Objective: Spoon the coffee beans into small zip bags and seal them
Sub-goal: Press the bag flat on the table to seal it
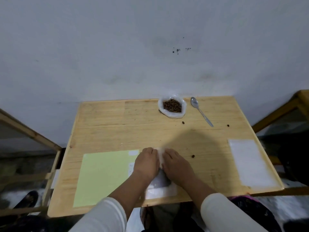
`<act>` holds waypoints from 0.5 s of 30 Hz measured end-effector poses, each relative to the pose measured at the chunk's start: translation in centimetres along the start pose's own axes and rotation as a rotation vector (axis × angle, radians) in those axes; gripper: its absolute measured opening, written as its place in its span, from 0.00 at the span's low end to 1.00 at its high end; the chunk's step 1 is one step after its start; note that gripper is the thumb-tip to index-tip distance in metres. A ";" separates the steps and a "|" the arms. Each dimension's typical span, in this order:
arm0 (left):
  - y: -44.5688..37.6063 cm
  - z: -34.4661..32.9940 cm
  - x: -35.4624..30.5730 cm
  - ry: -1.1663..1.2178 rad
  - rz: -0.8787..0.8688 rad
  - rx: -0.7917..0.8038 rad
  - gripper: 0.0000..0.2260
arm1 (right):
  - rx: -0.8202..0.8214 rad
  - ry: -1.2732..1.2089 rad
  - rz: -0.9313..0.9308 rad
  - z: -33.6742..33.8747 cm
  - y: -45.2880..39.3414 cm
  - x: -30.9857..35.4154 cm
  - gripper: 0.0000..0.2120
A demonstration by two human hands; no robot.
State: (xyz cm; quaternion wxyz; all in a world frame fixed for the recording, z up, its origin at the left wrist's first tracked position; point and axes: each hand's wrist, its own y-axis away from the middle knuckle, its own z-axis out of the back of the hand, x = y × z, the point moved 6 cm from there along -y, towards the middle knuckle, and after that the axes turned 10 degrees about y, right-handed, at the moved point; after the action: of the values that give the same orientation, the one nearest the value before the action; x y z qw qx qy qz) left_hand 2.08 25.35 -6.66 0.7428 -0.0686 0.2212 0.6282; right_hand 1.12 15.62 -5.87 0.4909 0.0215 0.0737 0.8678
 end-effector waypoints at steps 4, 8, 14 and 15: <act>-2.9 1.0 -3.5 0.013 -0.133 -0.053 0.13 | 0.082 -0.077 -0.145 0.2 0.9 -4.8 0.22; -6.0 -0.1 -9.1 -0.022 -0.247 0.005 0.08 | 0.035 -0.194 -0.401 1.7 4.2 -12.2 0.21; -8.2 -2.7 -18.2 -0.035 -0.342 0.043 0.16 | 0.116 -0.215 -0.681 0.2 11.0 -21.8 0.24; -8.4 -3.4 -19.3 -0.010 -0.346 0.064 0.16 | 0.117 -0.228 -0.721 0.0 12.0 -22.9 0.24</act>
State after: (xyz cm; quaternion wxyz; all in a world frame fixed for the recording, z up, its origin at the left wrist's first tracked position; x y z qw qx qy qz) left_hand 7.21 4.93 -3.17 0.8427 -0.0787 0.2225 0.4839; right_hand 2.77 -10.08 -3.32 0.7676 0.1188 0.0708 0.6258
